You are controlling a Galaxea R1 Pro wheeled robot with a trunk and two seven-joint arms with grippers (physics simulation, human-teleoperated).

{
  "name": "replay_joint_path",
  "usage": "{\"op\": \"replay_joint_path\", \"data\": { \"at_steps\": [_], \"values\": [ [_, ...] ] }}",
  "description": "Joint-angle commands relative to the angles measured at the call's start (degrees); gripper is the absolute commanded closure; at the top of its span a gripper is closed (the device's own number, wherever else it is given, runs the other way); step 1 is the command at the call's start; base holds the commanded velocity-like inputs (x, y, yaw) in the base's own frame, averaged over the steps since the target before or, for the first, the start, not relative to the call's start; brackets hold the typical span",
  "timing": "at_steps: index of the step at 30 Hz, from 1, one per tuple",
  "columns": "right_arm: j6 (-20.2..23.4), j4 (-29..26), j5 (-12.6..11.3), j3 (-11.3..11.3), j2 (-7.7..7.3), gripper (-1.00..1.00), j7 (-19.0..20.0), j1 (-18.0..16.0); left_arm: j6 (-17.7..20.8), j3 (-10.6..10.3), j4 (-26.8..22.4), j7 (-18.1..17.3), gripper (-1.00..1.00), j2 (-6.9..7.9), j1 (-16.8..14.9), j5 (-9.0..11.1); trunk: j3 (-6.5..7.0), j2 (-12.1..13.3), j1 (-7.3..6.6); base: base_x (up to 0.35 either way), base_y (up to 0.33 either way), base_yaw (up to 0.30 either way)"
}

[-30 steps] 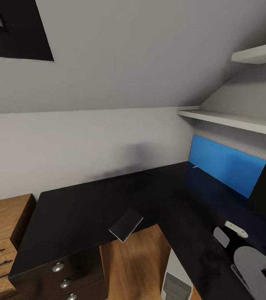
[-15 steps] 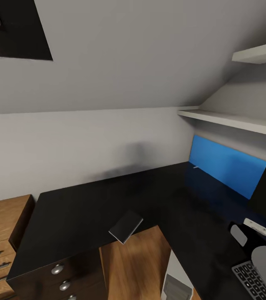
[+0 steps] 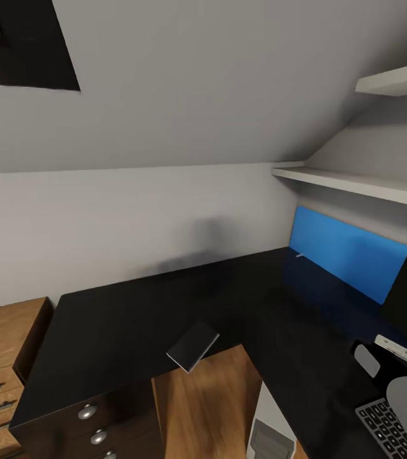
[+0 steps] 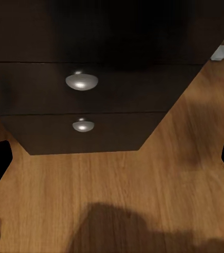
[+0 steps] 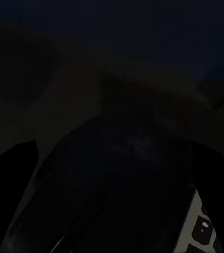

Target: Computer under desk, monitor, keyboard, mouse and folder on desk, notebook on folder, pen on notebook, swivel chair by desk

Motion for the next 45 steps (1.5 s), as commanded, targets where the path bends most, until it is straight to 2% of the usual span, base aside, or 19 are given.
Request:
{"op": "replay_joint_path", "data": {
  "at_steps": [1, 29, 35, 45],
  "values": [
    [0.3, -0.1, -0.4, 0.1, 0.0, 1.0, -0.3, 0.0, -0.1, -0.1, -0.1, 0.2, -1.0, 0.03, 0.0, 0.4, -0.25, -0.5, 0.24, 0.0, 0.0, 0.0],
    [0.3, -0.1, -0.4, 0.2, 0.17, 1.0, -0.2, 0.0, -0.1, -0.3, 0.0, 0.1, -1.0, 0.03, 0.0, 0.2, -5.28, -11.7, 6.39, 0.0, 0.0, 0.0],
    [1.5, -0.2, -0.3, 0.3, 0.56, 1.0, 0.0, 0.0, -0.1, -0.3, 0.0, 0.1, -1.0, 0.03, 0.0, 0.2, -6.35, -14.1, 7.7, 0.0, 0.0, 0.0],
    [1.9, -0.3, -0.2, 0.3, 0.98, 1.0, -0.1, 0.0, -0.1, -0.4, 0.0, 0.1, -1.0, 0.03, 0.0, 0.2, -6.35, -14.1, 7.7, 0.0, 0.0, 0.0]
  ]
}}
